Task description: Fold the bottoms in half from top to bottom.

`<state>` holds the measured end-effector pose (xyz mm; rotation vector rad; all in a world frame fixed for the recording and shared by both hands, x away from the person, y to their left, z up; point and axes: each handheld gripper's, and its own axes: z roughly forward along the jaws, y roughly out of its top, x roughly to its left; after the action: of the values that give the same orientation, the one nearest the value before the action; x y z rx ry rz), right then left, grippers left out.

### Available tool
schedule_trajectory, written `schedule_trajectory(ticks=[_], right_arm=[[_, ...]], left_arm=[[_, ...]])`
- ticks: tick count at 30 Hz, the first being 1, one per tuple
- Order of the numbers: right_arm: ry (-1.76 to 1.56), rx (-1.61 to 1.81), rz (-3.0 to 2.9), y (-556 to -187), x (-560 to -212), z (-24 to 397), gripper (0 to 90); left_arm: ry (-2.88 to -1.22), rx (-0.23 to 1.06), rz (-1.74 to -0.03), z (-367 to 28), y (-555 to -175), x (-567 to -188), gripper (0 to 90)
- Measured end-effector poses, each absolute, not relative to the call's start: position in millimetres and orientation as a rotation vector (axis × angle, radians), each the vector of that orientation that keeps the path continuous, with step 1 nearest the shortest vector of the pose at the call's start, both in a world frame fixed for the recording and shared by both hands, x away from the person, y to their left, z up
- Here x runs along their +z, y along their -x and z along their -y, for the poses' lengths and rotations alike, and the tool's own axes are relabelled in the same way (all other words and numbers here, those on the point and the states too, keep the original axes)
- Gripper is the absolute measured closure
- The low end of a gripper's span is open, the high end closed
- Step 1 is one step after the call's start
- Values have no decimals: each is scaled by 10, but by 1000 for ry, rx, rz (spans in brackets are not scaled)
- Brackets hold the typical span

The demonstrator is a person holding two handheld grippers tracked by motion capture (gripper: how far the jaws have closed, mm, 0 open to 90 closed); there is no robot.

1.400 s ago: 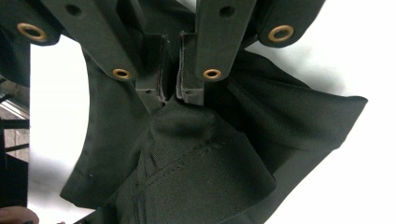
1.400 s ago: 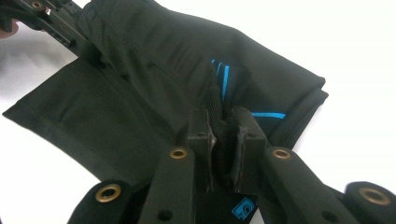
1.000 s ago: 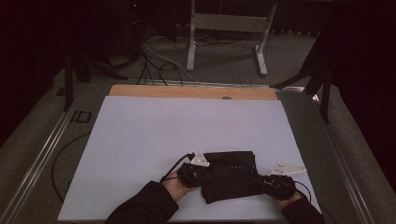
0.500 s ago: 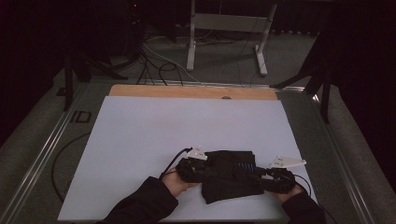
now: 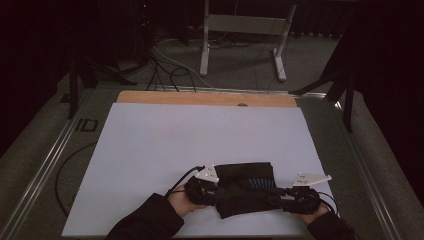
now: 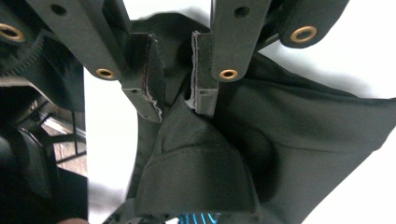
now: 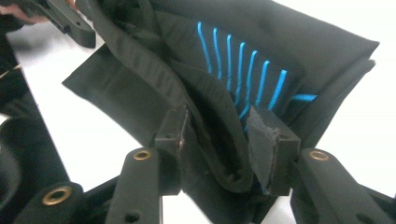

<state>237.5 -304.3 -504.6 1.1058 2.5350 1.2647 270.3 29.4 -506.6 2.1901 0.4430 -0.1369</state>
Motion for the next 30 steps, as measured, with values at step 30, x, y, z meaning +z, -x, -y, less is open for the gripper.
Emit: schedule_trajectory(ticks=[30], right_arm=[[-1040, 1251, -2497, -2598, -4925, 2799, 899]], left_arm=[[-2144, -73, -503, -106, -2786, -4910, 871]])
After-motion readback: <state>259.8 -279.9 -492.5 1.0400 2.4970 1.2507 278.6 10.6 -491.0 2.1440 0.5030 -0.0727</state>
